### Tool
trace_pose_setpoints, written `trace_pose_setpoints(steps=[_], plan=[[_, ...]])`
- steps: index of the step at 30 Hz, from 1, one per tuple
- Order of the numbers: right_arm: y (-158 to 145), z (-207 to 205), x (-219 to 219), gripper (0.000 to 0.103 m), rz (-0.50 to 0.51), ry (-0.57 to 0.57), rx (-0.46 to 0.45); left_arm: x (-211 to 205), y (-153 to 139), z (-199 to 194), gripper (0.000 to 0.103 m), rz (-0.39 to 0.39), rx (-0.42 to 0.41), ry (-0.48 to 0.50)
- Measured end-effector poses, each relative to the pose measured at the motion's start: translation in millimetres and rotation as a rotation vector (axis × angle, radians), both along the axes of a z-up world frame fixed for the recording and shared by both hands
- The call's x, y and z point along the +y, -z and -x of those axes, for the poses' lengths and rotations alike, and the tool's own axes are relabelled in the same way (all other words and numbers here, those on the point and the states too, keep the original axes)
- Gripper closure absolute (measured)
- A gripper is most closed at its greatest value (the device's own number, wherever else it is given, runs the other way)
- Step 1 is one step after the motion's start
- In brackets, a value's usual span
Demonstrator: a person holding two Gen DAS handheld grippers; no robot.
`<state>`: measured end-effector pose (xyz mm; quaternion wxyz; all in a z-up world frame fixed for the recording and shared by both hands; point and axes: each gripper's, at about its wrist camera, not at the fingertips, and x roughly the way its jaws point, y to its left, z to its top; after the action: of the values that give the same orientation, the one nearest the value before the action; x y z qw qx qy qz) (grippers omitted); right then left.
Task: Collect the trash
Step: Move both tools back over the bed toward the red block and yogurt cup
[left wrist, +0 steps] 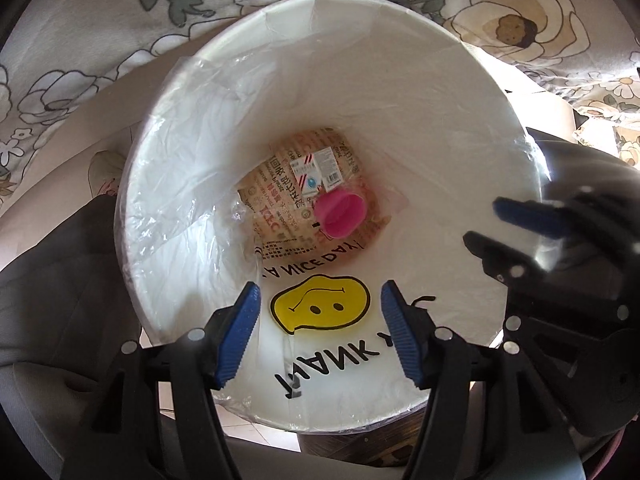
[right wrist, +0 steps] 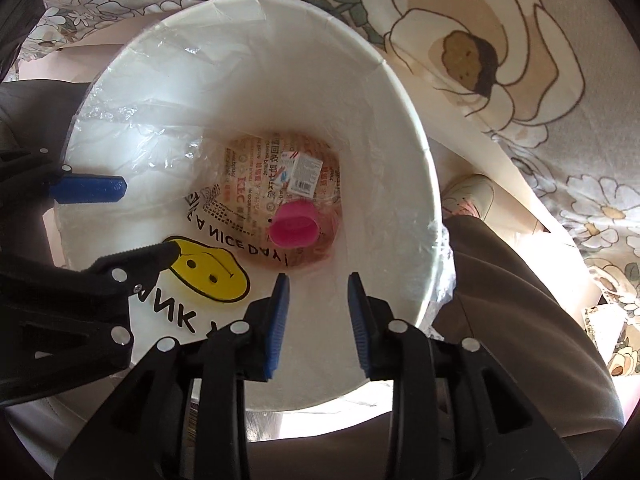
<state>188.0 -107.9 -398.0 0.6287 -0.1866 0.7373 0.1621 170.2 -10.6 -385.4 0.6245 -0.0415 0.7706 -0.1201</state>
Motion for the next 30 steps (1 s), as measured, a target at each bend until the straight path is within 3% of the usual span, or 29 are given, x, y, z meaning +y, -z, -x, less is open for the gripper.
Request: trace_pose_setpoints(steps=[3,7,11,16,25,30], plan=[[-10.6,4.5,-1.1,0.071,-0.002,-0.009,-0.017,3.6,-5.3,1.0,0.038,0.001,-0.013,-0.011],[-22.4,3.6,-2.7,0.055,-0.014,-0.016,-0.053,5.7,-19.1,3.9,0.038,-0.002,-0.066,-0.012],[-37.4,3.6,-6.3,0.055,-0.048,0.014,-0.055,6.4,-38.4,7.9,0.038,-0.002,-0.118,-0.008],[-68.6,7.8,-16.2,0.051,-0.105,0.066,-0.083,9.2,-66.6,12.4,0.028,-0.028,-0.200,-0.002],[-156.0,17.1,-42.5,0.044,-0.195,0.114,-0.247,10.6,-151.8,13.0,0.018,-0.071,-0.425,0.036],[-211.2,16.8,-56.7,0.038,-0.241,0.128,-0.361,20.9,-211.8,3.6,0.017,-0.034,-0.517,-0.051]])
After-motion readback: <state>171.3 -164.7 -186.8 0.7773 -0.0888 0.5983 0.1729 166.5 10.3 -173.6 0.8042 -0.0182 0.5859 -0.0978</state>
